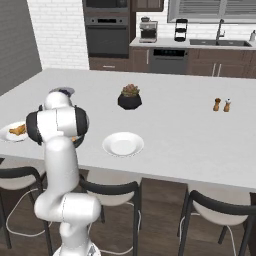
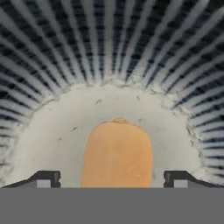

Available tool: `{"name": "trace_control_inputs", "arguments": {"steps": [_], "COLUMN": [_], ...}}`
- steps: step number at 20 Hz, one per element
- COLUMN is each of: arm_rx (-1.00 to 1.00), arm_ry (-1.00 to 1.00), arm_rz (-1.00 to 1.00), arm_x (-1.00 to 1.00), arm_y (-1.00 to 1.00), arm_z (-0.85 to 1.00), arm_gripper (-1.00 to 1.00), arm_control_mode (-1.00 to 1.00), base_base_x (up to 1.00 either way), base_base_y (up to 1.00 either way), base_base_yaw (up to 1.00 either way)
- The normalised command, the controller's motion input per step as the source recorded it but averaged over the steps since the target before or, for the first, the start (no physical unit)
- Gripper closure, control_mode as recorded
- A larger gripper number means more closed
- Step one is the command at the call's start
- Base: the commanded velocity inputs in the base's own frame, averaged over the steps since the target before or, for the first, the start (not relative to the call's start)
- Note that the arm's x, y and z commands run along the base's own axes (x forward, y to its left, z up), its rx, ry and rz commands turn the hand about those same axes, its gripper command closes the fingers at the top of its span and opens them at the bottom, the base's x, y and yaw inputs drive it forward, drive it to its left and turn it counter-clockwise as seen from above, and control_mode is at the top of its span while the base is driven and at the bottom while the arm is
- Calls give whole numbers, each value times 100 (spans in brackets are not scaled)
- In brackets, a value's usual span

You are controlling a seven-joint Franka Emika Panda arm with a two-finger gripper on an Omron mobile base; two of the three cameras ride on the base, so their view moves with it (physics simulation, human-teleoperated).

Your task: Pick the chicken drumstick and squash from their plates and place them in the bowl. Then put the bowl in the fridge.

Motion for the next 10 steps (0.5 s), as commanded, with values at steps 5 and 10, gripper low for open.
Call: {"name": "trace_control_inputs", "arguments": {"steps": [5,10], "arm_rx": [1,3], "arm_ry": [-4,0], "arm_rz": [1,5], "arm_x": [-20,-46], "arm_y": [-17,-45], "arm_z": [58,84], "arm_gripper": [-100,-100], "arm_control_mode": [-100,-100], "base_base_x": [0,0], "base_base_y": [0,0], "base_base_yaw": [0,0]}}
